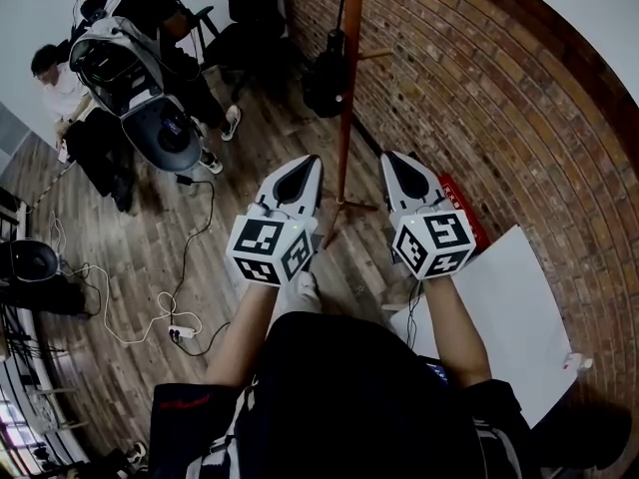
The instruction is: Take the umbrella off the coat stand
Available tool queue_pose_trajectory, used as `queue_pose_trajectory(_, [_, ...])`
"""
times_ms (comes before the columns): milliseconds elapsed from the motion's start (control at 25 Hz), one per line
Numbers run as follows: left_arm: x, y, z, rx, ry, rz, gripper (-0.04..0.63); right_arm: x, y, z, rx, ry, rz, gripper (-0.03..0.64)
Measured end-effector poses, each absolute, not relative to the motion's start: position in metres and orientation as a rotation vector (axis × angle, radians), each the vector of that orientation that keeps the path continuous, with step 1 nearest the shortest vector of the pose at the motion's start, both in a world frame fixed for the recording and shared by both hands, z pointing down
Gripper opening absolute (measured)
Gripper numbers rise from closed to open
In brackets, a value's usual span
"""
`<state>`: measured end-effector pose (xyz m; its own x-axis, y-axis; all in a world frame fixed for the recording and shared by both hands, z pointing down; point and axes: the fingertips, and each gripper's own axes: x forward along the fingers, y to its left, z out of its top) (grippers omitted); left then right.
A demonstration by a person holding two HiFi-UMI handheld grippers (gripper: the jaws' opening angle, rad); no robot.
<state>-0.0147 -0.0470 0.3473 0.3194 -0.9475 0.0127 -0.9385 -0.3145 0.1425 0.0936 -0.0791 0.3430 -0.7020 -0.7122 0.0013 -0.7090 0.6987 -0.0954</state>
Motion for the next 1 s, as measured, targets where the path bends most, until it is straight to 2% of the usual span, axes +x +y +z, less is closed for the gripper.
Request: queue_pose_trajectory(1000, [-0.115, -0.191, 0.347, 2.497, -1.588, -0.099, 0.018, 0.002, -0.217, 0.335, -1.397, 2.791, -0.176, 0.028])
